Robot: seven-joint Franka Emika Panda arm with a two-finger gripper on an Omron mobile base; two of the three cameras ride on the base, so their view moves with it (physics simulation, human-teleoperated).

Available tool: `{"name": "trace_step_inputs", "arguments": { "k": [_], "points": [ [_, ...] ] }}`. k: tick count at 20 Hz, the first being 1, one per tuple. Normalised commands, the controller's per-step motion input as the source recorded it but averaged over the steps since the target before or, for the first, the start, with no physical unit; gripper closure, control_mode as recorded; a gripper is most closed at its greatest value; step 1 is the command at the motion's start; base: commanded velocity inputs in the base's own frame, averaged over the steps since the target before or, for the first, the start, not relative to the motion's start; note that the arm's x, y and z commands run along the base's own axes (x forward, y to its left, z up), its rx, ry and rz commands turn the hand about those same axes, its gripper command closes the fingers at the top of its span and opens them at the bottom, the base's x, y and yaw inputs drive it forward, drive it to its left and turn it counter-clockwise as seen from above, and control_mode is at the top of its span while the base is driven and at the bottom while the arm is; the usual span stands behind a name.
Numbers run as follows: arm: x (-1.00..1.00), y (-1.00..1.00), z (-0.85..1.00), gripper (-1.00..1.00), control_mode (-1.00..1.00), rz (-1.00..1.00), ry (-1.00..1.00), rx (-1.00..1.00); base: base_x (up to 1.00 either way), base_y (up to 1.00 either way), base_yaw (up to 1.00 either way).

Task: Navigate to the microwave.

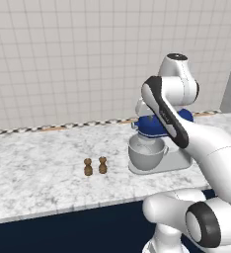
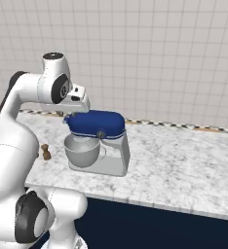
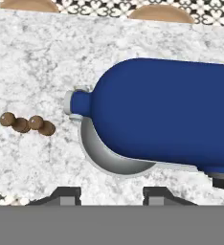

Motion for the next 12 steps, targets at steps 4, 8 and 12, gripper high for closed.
{"name": "trace_step_inputs", "arguments": {
  "k": [4, 8, 12],
  "points": [
    [-0.58, 0.01, 0.0, -1.0, -1.0, 0.03, 0.0, 0.0, 0.0, 0.0, 0.0],
    [-1.0, 0.0, 0.01, -1.0, -1.0, 0.0, -0.15, 0.0, 0.0, 0.0, 0.0],
    [-1.0, 0.0, 0.24, -1.0, -1.0, 0.0, -0.3, 0.0, 0.0, 0.0, 0.0]
  ]
}}
